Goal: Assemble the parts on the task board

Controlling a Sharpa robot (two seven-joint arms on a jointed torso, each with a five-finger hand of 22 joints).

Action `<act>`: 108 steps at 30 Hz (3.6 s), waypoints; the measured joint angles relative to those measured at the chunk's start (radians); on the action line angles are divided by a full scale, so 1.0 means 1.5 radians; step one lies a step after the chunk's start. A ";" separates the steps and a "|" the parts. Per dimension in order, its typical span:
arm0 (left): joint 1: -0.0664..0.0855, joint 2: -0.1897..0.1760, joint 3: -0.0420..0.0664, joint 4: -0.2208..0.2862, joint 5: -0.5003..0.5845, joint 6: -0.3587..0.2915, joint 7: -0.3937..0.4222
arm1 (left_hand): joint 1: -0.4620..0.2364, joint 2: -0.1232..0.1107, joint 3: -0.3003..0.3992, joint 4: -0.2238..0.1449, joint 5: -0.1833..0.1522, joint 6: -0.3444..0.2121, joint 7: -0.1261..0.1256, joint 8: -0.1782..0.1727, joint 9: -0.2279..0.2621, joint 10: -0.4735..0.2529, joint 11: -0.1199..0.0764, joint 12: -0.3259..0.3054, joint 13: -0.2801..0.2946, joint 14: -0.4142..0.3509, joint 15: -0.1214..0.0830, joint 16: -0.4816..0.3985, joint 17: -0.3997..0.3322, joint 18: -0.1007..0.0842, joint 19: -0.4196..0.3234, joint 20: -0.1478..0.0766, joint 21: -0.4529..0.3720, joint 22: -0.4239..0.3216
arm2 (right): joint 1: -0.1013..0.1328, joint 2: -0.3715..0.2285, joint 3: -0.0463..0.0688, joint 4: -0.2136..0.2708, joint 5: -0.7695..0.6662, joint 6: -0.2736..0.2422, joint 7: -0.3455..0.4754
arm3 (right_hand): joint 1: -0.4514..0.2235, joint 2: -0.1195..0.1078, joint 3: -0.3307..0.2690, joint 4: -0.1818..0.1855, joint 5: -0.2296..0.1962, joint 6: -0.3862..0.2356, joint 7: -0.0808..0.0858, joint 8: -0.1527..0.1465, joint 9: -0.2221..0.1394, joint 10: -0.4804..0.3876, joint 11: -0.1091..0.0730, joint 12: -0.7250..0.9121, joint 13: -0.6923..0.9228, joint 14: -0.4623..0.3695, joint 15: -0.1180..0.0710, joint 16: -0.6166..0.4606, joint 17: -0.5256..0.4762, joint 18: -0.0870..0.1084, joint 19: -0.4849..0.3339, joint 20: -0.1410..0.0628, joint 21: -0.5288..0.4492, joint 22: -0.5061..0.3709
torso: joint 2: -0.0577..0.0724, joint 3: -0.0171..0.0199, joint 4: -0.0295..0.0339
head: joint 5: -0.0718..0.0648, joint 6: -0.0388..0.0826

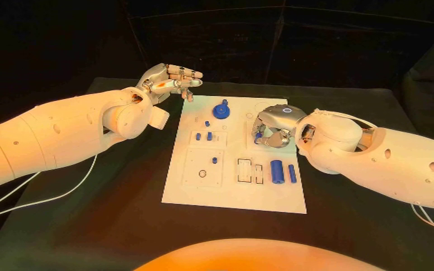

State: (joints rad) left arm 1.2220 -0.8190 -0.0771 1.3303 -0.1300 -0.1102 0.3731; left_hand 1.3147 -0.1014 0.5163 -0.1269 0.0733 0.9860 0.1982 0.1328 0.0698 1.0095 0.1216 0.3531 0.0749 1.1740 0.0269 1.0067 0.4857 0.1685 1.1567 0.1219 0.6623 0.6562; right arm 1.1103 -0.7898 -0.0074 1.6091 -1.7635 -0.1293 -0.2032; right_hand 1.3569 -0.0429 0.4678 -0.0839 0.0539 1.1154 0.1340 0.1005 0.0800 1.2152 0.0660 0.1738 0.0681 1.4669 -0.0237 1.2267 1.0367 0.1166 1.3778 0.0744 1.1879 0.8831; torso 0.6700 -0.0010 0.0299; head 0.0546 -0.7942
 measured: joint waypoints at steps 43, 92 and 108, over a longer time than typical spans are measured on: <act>0.000 0.011 0.000 0.003 0.000 0.001 -0.004 | 0.000 0.000 0.000 0.000 0.000 0.000 0.000 0.000 0.000 0.000 0.000 0.000 0.000 0.000 0.000 0.000 0.000 0.000 0.000 0.000 0.000 0.000 | -0.046 0.129 -0.006 0.036 0.058 -0.079 0.056 | -0.001 -0.007 0.027 -0.009 -0.002 0.002 0.002 -0.003 -0.003 0.005 0.005 -0.022 -0.001 0.000 0.000 0.001 -0.002 0.000 0.000 0.000 0.003 -0.001 | 0.000 -0.0010 0.0001 | 0.025 -0.008; 0.000 0.016 0.000 -0.002 0.000 0.002 -0.006 | 0.000 0.000 -0.002 -0.002 0.000 0.000 0.000 0.004 0.000 0.000 0.000 0.000 0.000 -0.005 0.000 0.000 -0.001 0.000 0.000 0.000 -0.003 -0.001 | -0.059 0.173 -0.023 0.010 -0.016 -0.009 0.054 | -0.005 -0.010 0.033 -0.012 0.002 -0.006 0.006 -0.010 -0.005 0.005 0.005 -0.034 -0.001 0.000 0.000 0.001 -0.005 0.000 0.000 0.000 0.002 0.000 | 0.000 -0.0008 0.0000 | 0.031 -0.018; 0.000 0.014 0.000 -0.001 0.000 0.004 -0.008 | 0.000 0.000 -0.002 -0.002 0.000 0.000 0.000 0.004 0.000 0.000 0.000 0.000 0.000 -0.005 0.000 0.000 -0.001 0.000 0.000 0.000 -0.003 -0.001 | -0.062 0.174 -0.030 0.009 -0.032 -0.020 0.042 | -0.065 -0.071 -0.013 0.010 0.031 -0.064 0.027 -0.023 -0.010 -0.084 0.027 -0.072 -0.005 -0.003 0.023 -0.027 -0.055 0.001 -0.028 0.023 -0.038 -0.067 | 0.000 -0.0006 0.0002 | 0.030 -0.019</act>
State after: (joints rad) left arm 1.2224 -0.7982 -0.0771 1.3287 -0.1297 -0.1047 0.3612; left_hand 1.3147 -0.1014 0.5134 -0.1299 0.0733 0.9861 0.1981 0.1394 0.0698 1.0095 0.1215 0.3529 0.0749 1.1668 0.0270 1.0067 0.4844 0.1685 1.1567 0.1219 0.6585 0.6551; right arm 1.0170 -0.5283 -0.0527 1.6220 -1.8111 -0.1596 -0.1404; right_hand 1.2589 -0.1488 0.4478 -0.0687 0.1009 1.0195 0.1742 0.0654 0.0645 1.0892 0.1068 0.0656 0.0606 1.4618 0.0105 1.1859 0.9549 0.1188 1.3351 0.1084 1.1302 0.7833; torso 0.6699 -0.0018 0.0302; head 0.1002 -0.8227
